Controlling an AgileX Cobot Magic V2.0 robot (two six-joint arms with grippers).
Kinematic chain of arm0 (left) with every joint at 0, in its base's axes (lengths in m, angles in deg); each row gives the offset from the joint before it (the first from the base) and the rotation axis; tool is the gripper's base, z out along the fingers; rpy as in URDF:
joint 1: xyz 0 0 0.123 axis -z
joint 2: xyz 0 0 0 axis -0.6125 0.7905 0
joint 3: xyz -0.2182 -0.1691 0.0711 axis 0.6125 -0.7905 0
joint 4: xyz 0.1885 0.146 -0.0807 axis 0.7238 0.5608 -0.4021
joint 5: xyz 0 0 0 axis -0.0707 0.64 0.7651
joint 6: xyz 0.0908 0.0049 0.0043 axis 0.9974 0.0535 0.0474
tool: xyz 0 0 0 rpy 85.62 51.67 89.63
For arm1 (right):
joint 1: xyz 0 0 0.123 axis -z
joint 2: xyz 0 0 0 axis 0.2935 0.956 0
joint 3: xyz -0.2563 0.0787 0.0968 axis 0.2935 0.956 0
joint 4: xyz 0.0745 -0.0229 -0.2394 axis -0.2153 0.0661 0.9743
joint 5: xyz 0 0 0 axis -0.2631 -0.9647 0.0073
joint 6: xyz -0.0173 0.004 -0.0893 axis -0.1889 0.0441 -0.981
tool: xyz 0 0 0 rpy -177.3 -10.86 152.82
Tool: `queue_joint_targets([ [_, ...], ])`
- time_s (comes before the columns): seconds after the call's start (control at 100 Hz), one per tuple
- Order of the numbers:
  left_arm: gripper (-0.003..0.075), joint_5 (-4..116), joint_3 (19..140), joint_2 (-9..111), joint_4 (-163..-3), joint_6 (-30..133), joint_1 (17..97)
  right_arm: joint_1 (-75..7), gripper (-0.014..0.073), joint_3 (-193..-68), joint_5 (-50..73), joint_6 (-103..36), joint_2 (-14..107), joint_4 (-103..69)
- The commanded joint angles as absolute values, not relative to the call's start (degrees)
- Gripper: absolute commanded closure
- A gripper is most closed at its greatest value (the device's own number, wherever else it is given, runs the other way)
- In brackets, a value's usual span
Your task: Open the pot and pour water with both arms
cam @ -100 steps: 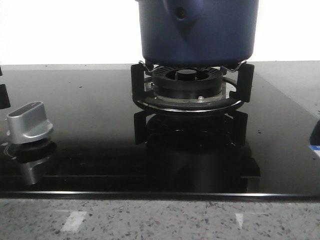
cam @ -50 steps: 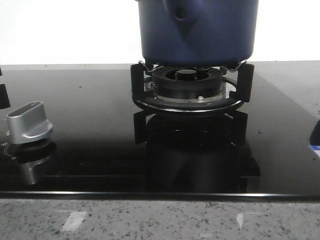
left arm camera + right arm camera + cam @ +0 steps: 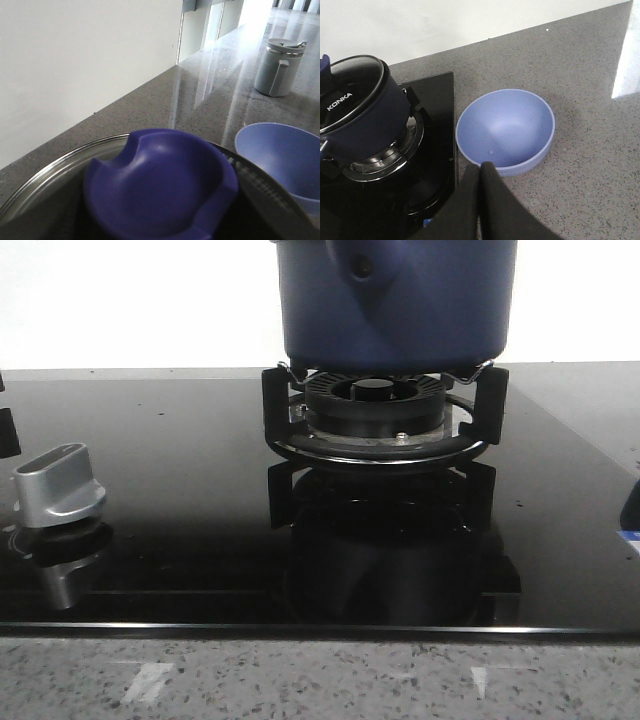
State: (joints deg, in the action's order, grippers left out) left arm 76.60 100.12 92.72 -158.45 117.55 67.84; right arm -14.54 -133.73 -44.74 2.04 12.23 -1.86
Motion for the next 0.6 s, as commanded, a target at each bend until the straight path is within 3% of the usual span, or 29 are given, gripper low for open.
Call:
queue_joint_targets([
  [0.0,0.0353,77.8,102.0,90.8,-164.0,118.2,68.2,-14.6,0.0662,-135.1,-41.0,1.4,12.9,-1.9],
  [0.21,0.0346,78.3,102.0,91.5,-164.0,118.2,68.2,-14.6,0.0662,-135.1,-41.0,1.4,12.9,-1.9],
  [0.43,0.0163,80.2,102.0,91.3,-164.0,118.2,68.2,-14.6,0.0662,-134.9,-39.6,1.4,12.9,-1.5],
  [0.59,0.0159,79.4,102.0,88.6,-164.0,118.2,68.2,-14.6,0.0662,-133.1,-38.9,1.4,12.9,-1.5],
])
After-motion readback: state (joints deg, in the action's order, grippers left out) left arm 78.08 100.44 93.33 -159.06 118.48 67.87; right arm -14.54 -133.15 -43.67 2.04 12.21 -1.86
